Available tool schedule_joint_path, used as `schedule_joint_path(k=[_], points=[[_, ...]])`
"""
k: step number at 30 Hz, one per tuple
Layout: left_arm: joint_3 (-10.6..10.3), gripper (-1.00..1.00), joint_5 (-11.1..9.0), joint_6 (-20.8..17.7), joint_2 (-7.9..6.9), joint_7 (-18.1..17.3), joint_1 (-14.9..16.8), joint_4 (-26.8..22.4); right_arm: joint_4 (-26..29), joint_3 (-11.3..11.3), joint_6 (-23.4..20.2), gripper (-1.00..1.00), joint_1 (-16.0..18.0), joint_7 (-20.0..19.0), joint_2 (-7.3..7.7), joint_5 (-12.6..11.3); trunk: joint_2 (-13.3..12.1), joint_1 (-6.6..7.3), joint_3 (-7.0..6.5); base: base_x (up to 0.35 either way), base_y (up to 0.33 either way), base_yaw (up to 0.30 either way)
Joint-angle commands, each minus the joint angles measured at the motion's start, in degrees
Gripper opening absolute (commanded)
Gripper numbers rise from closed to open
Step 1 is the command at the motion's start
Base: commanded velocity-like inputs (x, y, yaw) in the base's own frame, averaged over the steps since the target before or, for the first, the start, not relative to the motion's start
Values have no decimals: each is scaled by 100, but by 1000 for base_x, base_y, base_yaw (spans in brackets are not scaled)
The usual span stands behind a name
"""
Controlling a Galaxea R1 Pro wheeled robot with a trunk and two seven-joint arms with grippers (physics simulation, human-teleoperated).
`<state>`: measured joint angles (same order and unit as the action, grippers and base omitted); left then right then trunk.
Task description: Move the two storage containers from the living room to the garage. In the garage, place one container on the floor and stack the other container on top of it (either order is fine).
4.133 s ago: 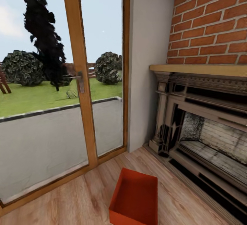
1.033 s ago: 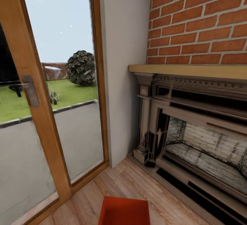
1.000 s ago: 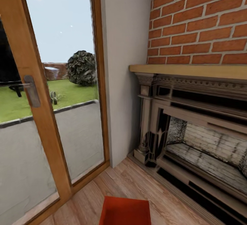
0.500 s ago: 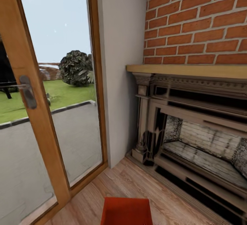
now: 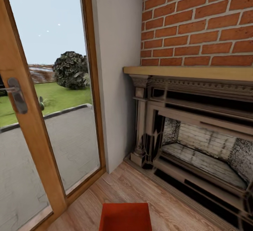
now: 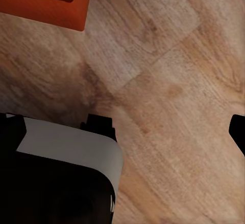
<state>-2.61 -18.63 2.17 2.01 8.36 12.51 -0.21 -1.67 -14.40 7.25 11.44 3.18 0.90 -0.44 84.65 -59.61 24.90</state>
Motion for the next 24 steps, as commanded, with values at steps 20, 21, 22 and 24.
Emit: schedule_joint_path(k=[20, 21, 22, 24], points=[[-29, 100, -38, 19, 1, 17, 5, 3, -18, -61, 32, 100, 7, -27, 10, 60, 3, 0, 6, 0, -52, -1], [-29, 100, -41, 18, 1, 17, 5, 3, -18, -62, 32, 100, 7, -28, 13, 63, 3, 0, 6, -6, 6, 0], [-29, 100, -42, 16, 1, 18, 5, 3, -18, -62, 32, 100, 7, -28, 14, 63, 3, 0, 6, -38, 39, 0], [-27, 100, -51, 14, 4, 22, 5, 3, -18, -63, 31, 100, 7, -28, 15, 58, 3, 0, 6, -79, 80, 0]])
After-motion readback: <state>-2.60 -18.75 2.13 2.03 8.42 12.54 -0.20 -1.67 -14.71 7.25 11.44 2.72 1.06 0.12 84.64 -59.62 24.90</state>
